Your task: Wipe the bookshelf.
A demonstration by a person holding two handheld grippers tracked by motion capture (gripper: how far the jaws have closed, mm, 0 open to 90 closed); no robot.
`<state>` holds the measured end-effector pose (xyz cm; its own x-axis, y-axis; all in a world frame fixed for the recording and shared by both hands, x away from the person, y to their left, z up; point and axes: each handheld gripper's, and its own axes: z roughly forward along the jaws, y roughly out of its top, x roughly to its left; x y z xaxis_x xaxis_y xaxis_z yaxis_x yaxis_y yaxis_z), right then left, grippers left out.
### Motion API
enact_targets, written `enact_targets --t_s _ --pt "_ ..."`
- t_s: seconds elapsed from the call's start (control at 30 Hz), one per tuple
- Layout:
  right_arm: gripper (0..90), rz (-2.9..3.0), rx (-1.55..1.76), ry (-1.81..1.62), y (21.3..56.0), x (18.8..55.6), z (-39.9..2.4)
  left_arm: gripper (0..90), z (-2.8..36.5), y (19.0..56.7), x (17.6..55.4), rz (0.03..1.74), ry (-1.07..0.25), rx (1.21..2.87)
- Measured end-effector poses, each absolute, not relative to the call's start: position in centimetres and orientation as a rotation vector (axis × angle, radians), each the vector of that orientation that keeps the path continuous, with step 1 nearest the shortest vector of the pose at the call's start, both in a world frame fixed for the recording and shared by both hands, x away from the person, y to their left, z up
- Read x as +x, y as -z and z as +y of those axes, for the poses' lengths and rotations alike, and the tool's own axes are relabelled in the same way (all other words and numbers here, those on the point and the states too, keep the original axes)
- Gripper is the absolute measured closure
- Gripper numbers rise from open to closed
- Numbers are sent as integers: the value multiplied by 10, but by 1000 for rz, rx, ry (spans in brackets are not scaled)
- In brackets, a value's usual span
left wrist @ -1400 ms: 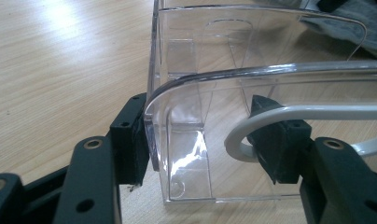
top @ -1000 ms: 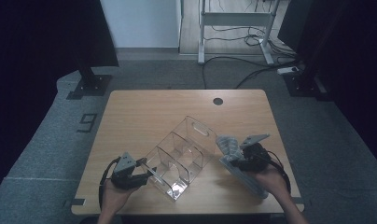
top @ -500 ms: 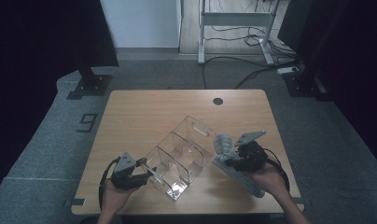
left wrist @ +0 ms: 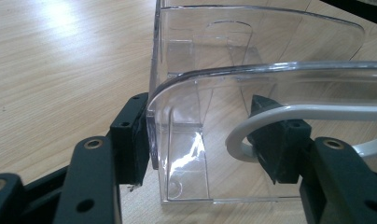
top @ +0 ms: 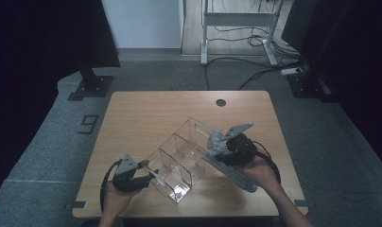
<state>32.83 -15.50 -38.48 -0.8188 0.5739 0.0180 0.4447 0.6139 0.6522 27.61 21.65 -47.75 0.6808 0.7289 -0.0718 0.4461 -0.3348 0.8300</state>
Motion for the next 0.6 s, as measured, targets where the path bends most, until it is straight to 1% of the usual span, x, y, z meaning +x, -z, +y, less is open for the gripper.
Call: enact_targets --t_s 0.3,0.6 --pt "615 2634 838 -989 373 335 -142 420 217 478 276 909 -393 1985" --pt "616 2642 832 -975 371 352 -118 420 217 478 276 909 -392 1986"
